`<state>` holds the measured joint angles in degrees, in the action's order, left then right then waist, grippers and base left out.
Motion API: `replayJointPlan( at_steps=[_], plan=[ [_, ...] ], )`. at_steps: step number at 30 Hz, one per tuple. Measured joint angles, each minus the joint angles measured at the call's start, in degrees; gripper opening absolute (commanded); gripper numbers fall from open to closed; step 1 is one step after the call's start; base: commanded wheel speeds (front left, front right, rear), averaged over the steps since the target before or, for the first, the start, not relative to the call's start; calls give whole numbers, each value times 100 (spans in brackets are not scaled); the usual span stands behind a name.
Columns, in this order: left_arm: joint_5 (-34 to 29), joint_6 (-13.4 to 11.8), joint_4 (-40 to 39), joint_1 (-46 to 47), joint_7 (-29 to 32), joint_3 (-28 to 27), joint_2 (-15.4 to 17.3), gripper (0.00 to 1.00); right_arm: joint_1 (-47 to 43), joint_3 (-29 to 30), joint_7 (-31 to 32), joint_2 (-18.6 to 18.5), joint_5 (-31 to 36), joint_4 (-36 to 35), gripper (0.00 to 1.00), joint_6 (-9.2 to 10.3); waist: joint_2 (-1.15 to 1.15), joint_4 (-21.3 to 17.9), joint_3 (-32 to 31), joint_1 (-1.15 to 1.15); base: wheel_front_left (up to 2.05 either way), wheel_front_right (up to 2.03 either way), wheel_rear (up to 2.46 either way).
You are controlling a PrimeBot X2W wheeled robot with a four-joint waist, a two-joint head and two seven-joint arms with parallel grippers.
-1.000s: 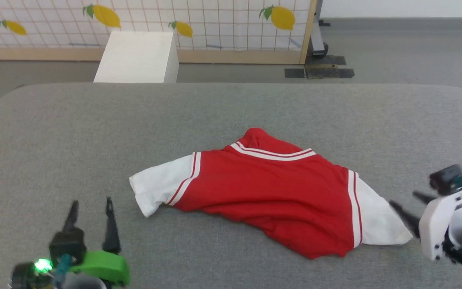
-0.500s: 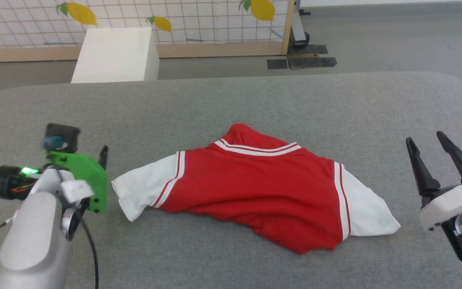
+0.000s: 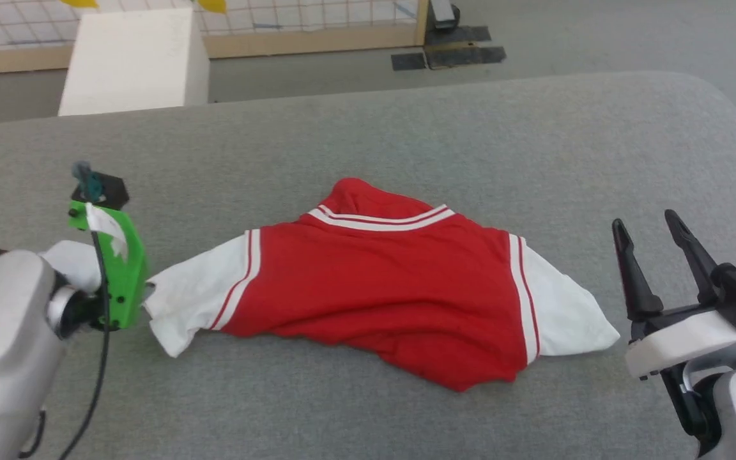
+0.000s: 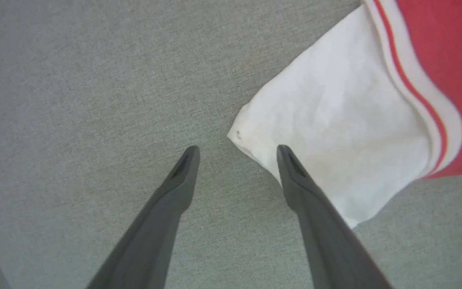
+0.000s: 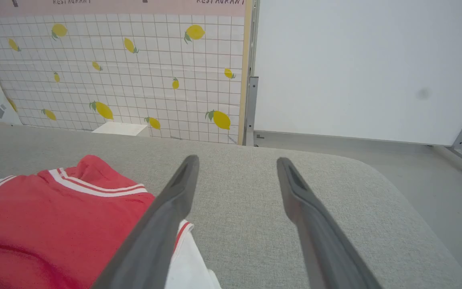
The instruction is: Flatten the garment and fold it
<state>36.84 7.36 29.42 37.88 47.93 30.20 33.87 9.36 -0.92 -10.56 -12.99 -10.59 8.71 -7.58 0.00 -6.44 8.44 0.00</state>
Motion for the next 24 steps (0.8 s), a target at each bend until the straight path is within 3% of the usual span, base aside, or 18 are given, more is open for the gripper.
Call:
replayJointPlan(
  at_steps=[5, 13, 14, 15, 18, 24],
  plan=[
    [282, 0, 382, 165, 291, 113, 100, 100, 4, -30, 65, 46, 10, -51, 100, 0, 0, -173, 158, 0, 0, 0, 0],
    [458, 0, 708, 191, 232, 471, 109, 100, 57, -118, 122, 68, 48, -1, 100, 0, 0, -406, 408, 0, 0, 0, 0],
    [492, 0, 713, 215, 234, 526, 125, 18, 64, -127, 122, 67, 48, 14, 100, 0, 0, -424, 425, 0, 0, 0, 0],
    [527, 0, 708, 231, 234, 599, 147, 0, 69, -140, 133, 53, 49, 35, 100, 0, 0, -431, 430, 0, 0, 0, 0],
    [591, 10, 670, 249, 130, 818, 159, 0, 104, -160, 182, -24, 49, 66, 100, 0, 0, -415, 392, 0, 0, 0, 0],
    [1021, 11, 426, 247, -354, 1225, 275, 0, 630, -531, 891, -814, -92, -66, 100, 0, 0, -240, 117, 0, 0, 0, 0]
  ],
)
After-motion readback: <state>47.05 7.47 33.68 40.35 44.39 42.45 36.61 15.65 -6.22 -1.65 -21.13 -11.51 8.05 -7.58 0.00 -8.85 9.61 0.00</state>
